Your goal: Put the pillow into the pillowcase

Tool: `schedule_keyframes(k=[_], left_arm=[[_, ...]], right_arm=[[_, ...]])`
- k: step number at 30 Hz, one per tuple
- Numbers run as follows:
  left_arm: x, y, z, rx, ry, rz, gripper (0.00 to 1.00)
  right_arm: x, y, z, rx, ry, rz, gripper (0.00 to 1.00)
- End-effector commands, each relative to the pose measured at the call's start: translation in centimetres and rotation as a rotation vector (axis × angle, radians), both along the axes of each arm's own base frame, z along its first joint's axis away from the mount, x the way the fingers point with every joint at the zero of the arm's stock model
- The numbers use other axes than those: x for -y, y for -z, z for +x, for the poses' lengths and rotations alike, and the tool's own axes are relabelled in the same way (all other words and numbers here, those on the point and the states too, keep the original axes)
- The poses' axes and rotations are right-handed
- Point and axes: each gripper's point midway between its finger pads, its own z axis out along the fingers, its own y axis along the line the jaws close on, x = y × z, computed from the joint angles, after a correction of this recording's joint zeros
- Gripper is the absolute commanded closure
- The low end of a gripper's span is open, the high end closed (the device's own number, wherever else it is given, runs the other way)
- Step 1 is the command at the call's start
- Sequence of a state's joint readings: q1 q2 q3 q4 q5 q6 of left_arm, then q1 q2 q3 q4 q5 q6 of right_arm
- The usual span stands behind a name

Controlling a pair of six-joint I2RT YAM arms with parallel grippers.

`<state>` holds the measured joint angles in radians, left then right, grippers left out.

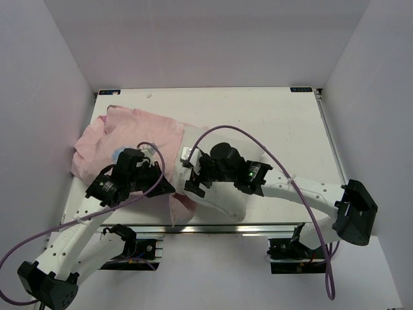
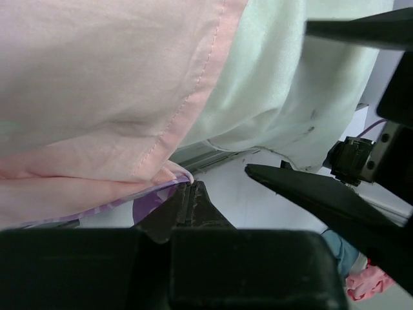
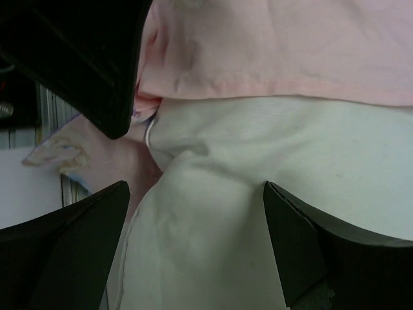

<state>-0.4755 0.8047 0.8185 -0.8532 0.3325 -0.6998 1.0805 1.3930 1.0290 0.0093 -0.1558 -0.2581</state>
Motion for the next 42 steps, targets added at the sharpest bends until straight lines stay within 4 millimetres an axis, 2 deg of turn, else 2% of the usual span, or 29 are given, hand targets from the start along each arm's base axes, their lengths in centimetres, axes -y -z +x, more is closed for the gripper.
schedule_keyframes(k=[1, 2, 4, 5, 6, 8, 9, 12, 18, 19, 20, 21, 22, 23, 24, 25, 27, 29, 30, 31, 32, 33, 34, 35, 37, 38, 40, 41, 42], left_arm=[[0.1, -1.9, -0.2, 0.046, 0.008, -0.03, 1.0], [0.1, -1.9, -0.3, 0.048, 0.01, -0.031, 1.0], [0.0, -2.0, -0.4, 0.052, 0.004, -0.031, 1.0], [-0.1, -2.0, -0.5, 0.051, 0.003, -0.031, 1.0], [-0.1, -2.0, -0.5, 0.05, -0.002, -0.031, 1.0], [-0.2, -2.0, -0.7, 0.048, -0.005, -0.033, 1.0], [-0.2, -1.9, -0.7, 0.048, -0.007, -0.033, 1.0], [-0.1, -2.4, -0.7, 0.064, -0.005, -0.048, 1.0], [0.0, -3.5, -0.6, 0.084, 0.006, -0.056, 1.0], [0.1, -4.0, -0.5, 0.096, 0.01, -0.062, 1.0], [0.1, -4.3, -0.4, 0.104, 0.015, -0.065, 1.0], [0.3, -4.6, -0.3, 0.113, 0.017, -0.071, 1.0], [0.4, -5.1, -0.1, 0.129, 0.021, -0.077, 1.0], [0.5, -5.4, 0.0, 0.139, 0.026, -0.081, 1.0], [0.6, -5.7, 0.3, 0.15, 0.029, -0.083, 1.0], [0.8, -6.7, 0.6, 0.178, 0.036, -0.09, 1.0], [1.3, -8.0, 1.7, 0.23, 0.052, -0.095, 1.0], [1.9, -11.5, 3.2, 0.349, 0.069, -0.125, 1.0], [2.2, -12.7, 3.6, 0.386, 0.081, -0.137, 1.0], [2.8, -13.5, 4.4, 0.406, 0.093, -0.142, 1.0], [3.3, -16.8, 5.0, 0.503, 0.115, -0.179, 1.0], [4.1, -18.2, 4.8, 0.531, 0.165, -0.217, 1.0], [4.9, -19.1, 5.4, 0.543, 0.191, -0.236, 1.0], [5.4, -21.8, 5.3, 0.611, 0.221, -0.279, 1.0], [6.5, -23.5, 4.5, 0.631, 0.312, -0.336, 1.0], [7.0, -24.0, 4.6, 0.634, 0.34, -0.357, 1.0], [7.6, -25.4, 3.3, 0.643, 0.417, -0.416, 1.0], [7.9, -26.1, 2.8, 0.649, 0.44, -0.451, 1.0], [8.0, -26.3, 2.3, 0.64, 0.463, -0.474, 1.0]], right_arm=[[-0.9, -0.5, -1.7, 0.052, -0.183, -0.036, 0.11], [-1.4, 0.1, -1.4, 0.054, -0.184, -0.044, 0.11], [-2.6, -0.7, 0.1, 0.118, -0.149, -0.003, 0.11], [-3.0, -0.3, 0.6, 0.134, -0.137, 0.0, 0.11], [-3.6, -1.1, 1.6, 0.187, -0.113, 0.035, 0.11], [-3.7, -0.8, 2.1, 0.248, -0.102, 0.035, 0.11], [-4.0, -1.5, 2.7, 0.284, -0.086, 0.063, 0.11], [-3.7, -0.1, 3.6, 0.325, -0.053, 0.045, 0.11], [-4.4, 5.5, 4.8, 0.302, -0.01, -0.058, 0.11], [-4.6, 7.3, 5.0, 0.285, -0.006, -0.089, 0.11], [-5.0, 7.4, 5.4, 0.29, 0.007, -0.082, 0.11], [-5.3, 7.8, 5.7, 0.27, 0.027, -0.078, 0.16], [-5.6, 8.7, 6.4, 0.269, 0.058, -0.091, 0.33], [-6.3, 7.4, 7.3, 0.283, 0.101, -0.037, 0.53], [-6.8, 6.0, 8.5, 0.266, 0.189, 0.02, 1.0], [-7.1, 4.5, 9.1, 0.278, 0.227, 0.072, 1.0], [-7.8, -1.0, 10.8, 0.34, 0.322, 0.24, 1.0], [-7.6, -6.0, 12.1, 0.332, 0.422, 0.384, 1.0], [-7.5, -10.9, 12.5, 0.344, 0.461, 0.515, 1.0], [-7.1, -13.1, 13.1, 0.306, 0.5, 0.59, 1.0], [-6.2, -15.1, 13.9, 0.293, 0.571, 0.647, 1.0], [-5.3, -18.8, 14.3, 0.292, 0.613, 0.747, 1.0], [-4.5, -20.3, 14.5, 0.286, 0.65, 0.805, 1.0], [-3.6, -21.7, 14.5, 0.297, 0.676, 0.865, 1.0], [-0.7, -24.9, 14.2, 0.33, 0.743, 1.022, 1.0], [0.6, -25.4, 14.5, 0.336, 0.804, 1.059, 1.0], [2.3, -26.8, 14.4, 0.341, 0.85, 1.167, 1.0], [3.4, -27.0, 14.6, 0.37, 0.898, 1.193, 1.0], [3.4, -26.3, 14.9, 0.383, 0.917, 1.204, 1.0]])
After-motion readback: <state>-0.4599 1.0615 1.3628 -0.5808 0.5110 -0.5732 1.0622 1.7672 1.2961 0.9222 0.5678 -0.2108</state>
